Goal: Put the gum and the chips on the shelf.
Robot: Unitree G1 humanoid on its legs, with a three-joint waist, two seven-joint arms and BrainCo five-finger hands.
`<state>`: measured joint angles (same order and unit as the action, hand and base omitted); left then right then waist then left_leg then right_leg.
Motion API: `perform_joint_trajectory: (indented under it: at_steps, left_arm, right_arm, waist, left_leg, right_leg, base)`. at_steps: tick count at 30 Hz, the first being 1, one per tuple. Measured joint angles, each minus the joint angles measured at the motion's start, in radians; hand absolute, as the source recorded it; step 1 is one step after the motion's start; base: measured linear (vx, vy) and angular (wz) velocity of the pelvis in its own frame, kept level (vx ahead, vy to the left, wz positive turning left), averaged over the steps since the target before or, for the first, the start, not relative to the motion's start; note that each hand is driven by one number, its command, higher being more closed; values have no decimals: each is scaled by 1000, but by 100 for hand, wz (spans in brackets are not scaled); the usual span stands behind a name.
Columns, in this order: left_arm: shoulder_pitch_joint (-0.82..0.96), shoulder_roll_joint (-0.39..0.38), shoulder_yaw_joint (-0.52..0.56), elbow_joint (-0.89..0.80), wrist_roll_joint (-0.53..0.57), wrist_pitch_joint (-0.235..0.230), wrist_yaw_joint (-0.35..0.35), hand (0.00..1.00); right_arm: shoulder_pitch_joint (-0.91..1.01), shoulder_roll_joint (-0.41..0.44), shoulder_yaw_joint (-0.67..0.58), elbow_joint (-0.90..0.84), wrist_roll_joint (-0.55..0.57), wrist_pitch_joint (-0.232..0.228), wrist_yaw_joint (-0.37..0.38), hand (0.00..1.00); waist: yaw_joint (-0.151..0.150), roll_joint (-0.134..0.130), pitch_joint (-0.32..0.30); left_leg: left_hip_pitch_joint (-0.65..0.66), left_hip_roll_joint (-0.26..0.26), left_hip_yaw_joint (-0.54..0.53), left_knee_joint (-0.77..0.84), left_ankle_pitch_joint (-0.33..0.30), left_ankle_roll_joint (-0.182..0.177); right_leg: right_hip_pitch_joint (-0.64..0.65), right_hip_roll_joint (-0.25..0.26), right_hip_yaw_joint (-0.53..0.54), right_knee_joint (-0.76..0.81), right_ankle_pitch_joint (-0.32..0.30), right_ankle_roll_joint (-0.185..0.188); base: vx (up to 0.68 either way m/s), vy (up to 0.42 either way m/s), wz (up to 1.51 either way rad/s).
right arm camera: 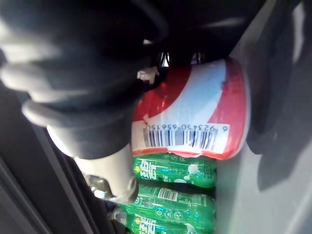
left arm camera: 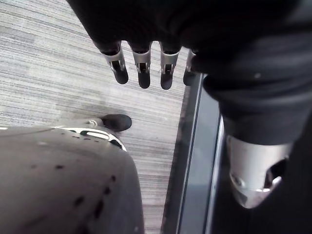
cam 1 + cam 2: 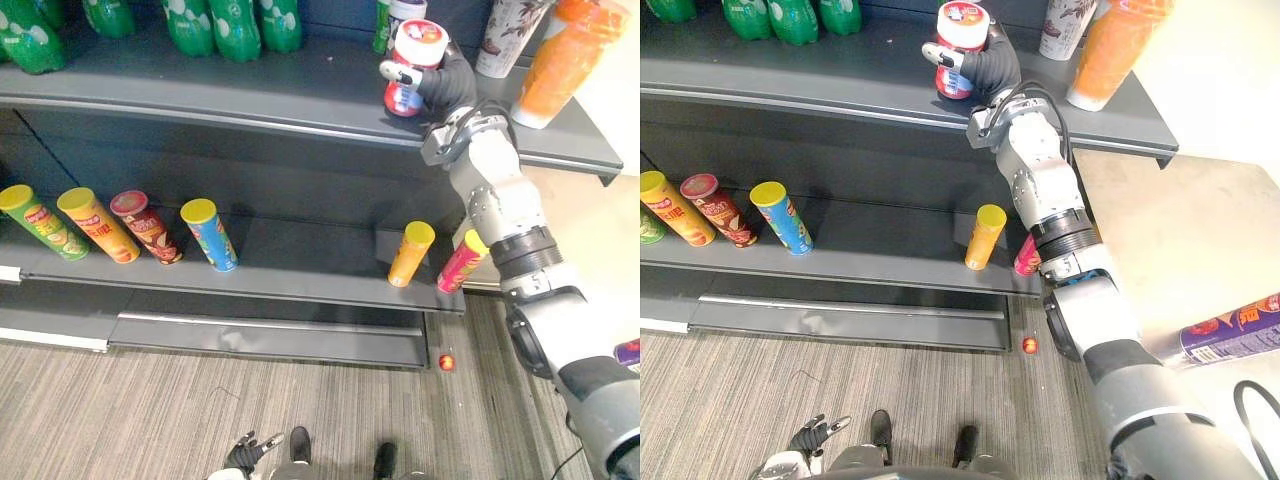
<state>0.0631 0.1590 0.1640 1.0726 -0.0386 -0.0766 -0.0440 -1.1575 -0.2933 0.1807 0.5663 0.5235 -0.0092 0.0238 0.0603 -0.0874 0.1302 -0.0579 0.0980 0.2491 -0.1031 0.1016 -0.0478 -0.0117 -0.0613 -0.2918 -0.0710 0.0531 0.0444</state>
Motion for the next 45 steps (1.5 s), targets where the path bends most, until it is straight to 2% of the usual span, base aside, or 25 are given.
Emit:
perform_joint_trajectory:
  at_steps: [7,8,20,34,45]
  left_arm:
    - [-1,0,1,-11,-30,0,0,0]
    - [-1,0,1,-12,-34,0,0,0]
    - [-29,-1,1,-19,-37,-2,3,0]
    - [-32,-1,13,-21,-39,-2,9,0]
    - [-28,-7,21,-48,-38,-2,14,0]
  right_arm:
    - [-27,4,-19,33,-44,3,-17,100]
    - [-27,4,-19,34,-47,3,-19,0]
    - [-60,27,-104,80,-92,3,-30,0]
    - [-68,28,-106,62,-94,3,-40,0]
    - [-61,32,-135,-24,-134,-4,-133,0]
  waist:
    - [0,-2,19]
    - [0,-2,20]
    - [3,-7,46]
    - [-1,-9,58]
    - [-1,-7,77]
  left_leg:
    - [-5,0,-8,0,1,-2]
    - [-5,0,-8,0,0,-4]
    - [-10,0,-8,0,1,0]
    - [-7,0,10,0,0,0]
    - [-7,1,12,0,4,-5]
  right_leg:
    - [0,1,-6,-1,0,0]
    - [0,1,-7,-1,0,0]
    - [-3,1,-10,-1,-2,-1]
    - [-6,-2,-1,-3,-2,7]
    - [-6,-2,-2,-3,3,5]
  base:
    - [15,3,2]
    - [0,0,0]
    - [3,1,0]
    - [0,0,-2]
    - [29,1,0]
